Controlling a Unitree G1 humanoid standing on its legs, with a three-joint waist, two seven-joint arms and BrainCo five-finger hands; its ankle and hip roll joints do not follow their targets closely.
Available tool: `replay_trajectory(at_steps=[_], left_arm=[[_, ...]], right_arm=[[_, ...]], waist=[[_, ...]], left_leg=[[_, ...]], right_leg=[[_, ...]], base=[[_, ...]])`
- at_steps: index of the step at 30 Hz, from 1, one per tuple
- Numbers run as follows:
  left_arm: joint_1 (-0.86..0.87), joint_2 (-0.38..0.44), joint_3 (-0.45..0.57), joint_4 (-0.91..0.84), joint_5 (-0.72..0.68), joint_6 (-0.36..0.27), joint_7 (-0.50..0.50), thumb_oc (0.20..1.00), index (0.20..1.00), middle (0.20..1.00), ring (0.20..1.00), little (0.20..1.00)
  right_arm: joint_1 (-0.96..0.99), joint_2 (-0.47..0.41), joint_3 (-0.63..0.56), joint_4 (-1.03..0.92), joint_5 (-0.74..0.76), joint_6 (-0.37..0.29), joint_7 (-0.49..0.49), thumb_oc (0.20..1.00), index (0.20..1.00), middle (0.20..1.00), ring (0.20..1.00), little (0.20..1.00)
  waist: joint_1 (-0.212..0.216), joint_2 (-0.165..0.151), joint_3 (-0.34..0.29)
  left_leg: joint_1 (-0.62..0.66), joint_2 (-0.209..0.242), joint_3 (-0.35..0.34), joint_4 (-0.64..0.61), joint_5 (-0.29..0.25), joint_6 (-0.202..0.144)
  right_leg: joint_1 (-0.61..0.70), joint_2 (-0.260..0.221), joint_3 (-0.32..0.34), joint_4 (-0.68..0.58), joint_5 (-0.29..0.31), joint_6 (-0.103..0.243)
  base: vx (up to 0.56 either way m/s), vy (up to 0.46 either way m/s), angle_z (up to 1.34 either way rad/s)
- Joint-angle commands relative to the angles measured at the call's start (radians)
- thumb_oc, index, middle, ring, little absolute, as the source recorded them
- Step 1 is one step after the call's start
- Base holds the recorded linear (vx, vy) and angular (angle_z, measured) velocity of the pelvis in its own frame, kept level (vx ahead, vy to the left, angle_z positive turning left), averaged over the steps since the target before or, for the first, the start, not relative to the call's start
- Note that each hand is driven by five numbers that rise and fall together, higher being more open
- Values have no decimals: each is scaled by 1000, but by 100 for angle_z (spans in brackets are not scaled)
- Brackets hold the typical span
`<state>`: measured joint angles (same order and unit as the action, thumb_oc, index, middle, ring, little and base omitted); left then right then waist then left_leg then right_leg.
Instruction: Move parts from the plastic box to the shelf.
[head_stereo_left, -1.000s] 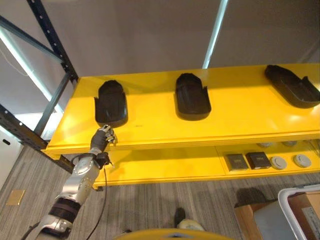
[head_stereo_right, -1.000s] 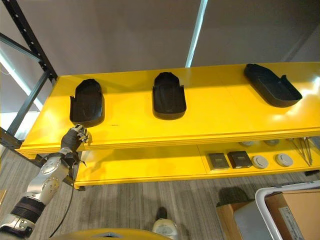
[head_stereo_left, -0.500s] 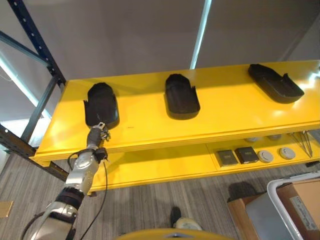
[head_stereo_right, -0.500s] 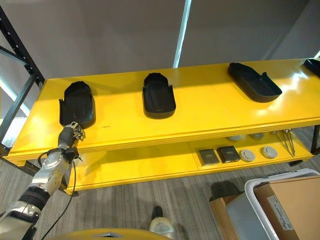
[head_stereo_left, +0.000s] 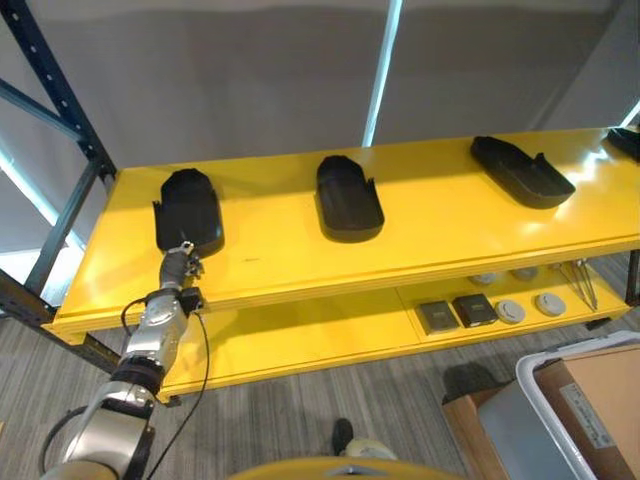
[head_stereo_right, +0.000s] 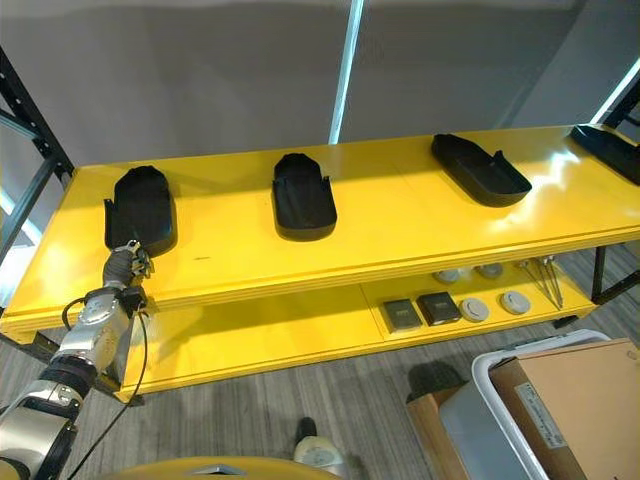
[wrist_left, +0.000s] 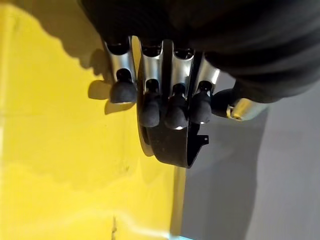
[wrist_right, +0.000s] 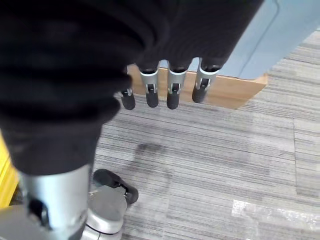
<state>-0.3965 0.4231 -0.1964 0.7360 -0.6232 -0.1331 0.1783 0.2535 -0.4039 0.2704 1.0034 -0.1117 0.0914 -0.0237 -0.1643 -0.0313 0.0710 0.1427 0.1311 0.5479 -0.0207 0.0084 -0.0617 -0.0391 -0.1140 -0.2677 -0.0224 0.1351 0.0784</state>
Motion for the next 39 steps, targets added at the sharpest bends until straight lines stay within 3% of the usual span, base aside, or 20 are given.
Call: replay_trajectory(at_steps=[1,10,11,12,16,20,21,23,26,28,29,30,31,32,33,35,39], left_arm=[[-60,26,30,74,25,7,16,200,200,200,200,200],[-84,27,23,78,-2,-16,-19,200,200,200,200,200],[-82,24,22,70,-15,-38,-32,868,868,868,868,868],[-77,21,21,55,-21,-56,-45,1000,1000,1000,1000,1000],[-30,16,10,-88,-32,-144,-95,1000,1000,1000,1000,1000],[43,38,13,-277,-7,-159,-146,1000,1000,1000,1000,1000],[125,88,11,-486,33,-115,-279,1000,1000,1000,1000,1000],[175,125,-8,-608,37,-60,-418,1000,1000,1000,1000,1000],[259,184,-55,-781,-65,107,-709,1000,1000,1000,1000,1000],[306,238,-107,-833,-108,167,-809,1000,1000,1000,1000,1000],[341,248,-131,-839,-149,192,-815,1000,1000,1000,1000,1000],[392,259,-166,-815,-198,178,-822,1000,1000,1000,1000,1000],[431,246,-172,-762,-245,58,-748,1000,1000,1000,1000,1000],[470,216,-155,-699,-228,63,-756,1000,1000,1000,1000,1000],[514,181,-143,-606,-241,114,-817,1000,1000,1000,1000,1000],[546,148,-130,-520,-325,171,-824,1000,1000,1000,1000,1000],[582,52,-53,-211,-313,187,-725,1000,1000,1000,1000,1000]], right_arm=[[-24,-30,41,45,-16,-3,14,1000,1000,1000,1000,1000],[-25,-30,43,60,-19,-19,15,1000,1000,1000,1000,1000],[-24,-27,42,62,-18,-23,13,1000,1000,1000,1000,1000],[-24,-26,41,63,-15,-27,12,1000,1000,1000,1000,1000],[-17,-17,27,51,-10,-26,9,1000,1000,1000,1000,1000],[-15,-7,9,59,-2,-35,2,1000,1000,1000,1000,1000],[-14,-1,-10,49,3,-27,3,1000,1000,1000,1000,1000],[-15,3,-18,45,12,-23,0,1000,1000,1000,1000,1000],[-29,-2,-21,48,35,-23,-3,1000,1000,1000,1000,1000],[-44,-15,-13,46,45,-16,3,1000,1000,1000,1000,1000],[-53,-21,-7,47,51,-12,6,1000,1000,1000,1000,1000],[-62,-31,7,44,66,0,5,1000,1000,1000,1000,1000],[-68,-37,20,47,82,6,1,1000,1000,1000,1000,1000],[-72,-33,24,50,91,11,-1,1000,1000,1000,1000,1000],[-77,-27,24,55,92,16,-2,1000,1000,1000,1000,1000],[-81,-21,22,70,87,13,-4,1000,1000,1000,1000,1000],[-104,-6,28,79,111,38,-8,1000,1000,1000,1000,1000]], waist=[[-9,-14,25],[-13,-16,28],[-12,-16,29],[-9,-15,30],[9,-10,33],[30,-4,37],[55,5,38],[70,12,38],[94,31,34],[102,41,28],[106,45,26],[115,52,19],[124,54,14],[134,52,14],[142,51,15],[151,50,17],[172,43,21]], left_leg=[[-64,69,4,67,-14,-21],[-71,71,8,77,-19,-20],[-72,71,8,76,-19,-20],[-72,70,7,76,-19,-19],[-71,63,-2,69,-19,-19],[-70,58,-15,61,-17,-21],[-70,50,-30,53,-16,-22],[-70,46,-39,46,-14,-24],[-68,35,-55,33,-10,-24],[-66,30,-61,25,-5,-25],[-63,26,-65,19,-2,-26],[-60,20,-74,7,1,-23],[-58,16,-84,-1,2,-20],[-56,14,-91,-7,3,-19],[-53,12,-98,-15,5,-19],[-52,11,-104,-21,8,-20],[-57,8,-126,-26,10,-14]], right_leg=[[87,-30,-4,-40,-81,72],[81,-28,0,-37,-83,70],[81,-28,0,-37,-83,69],[81,-28,-1,-38,-83,69],[85,-29,-9,-43,-80,69],[90,-29,-17,-48,-78,67],[95,-30,-25,-52,-76,67],[97,-32,-33,-54,-74,67],[100,-38,-45,-57,-73,75],[102,-41,-50,-58,-69,81],[103,-43,-53,-58,-68,84],[106,-46,-56,-59,-68,88],[109,-47,-57,-59,-69,89],[111,-48,-57,-60,-69,88],[112,-49,-56,-60,-68,88],[111,-52,-59,-60,-65,89],[107,-57,-62,-57,-59,87]], base=[[0,0,0],[-1,-3,-2],[0,0,0],[0,0,0],[-8,-2,1],[-34,1,3],[-71,11,12],[-88,19,11],[-76,29,19],[-57,29,14],[-67,42,16],[-72,43,7],[-79,35,4],[-72,16,7],[-64,7,10],[-61,4,19],[-60,-14,15]])
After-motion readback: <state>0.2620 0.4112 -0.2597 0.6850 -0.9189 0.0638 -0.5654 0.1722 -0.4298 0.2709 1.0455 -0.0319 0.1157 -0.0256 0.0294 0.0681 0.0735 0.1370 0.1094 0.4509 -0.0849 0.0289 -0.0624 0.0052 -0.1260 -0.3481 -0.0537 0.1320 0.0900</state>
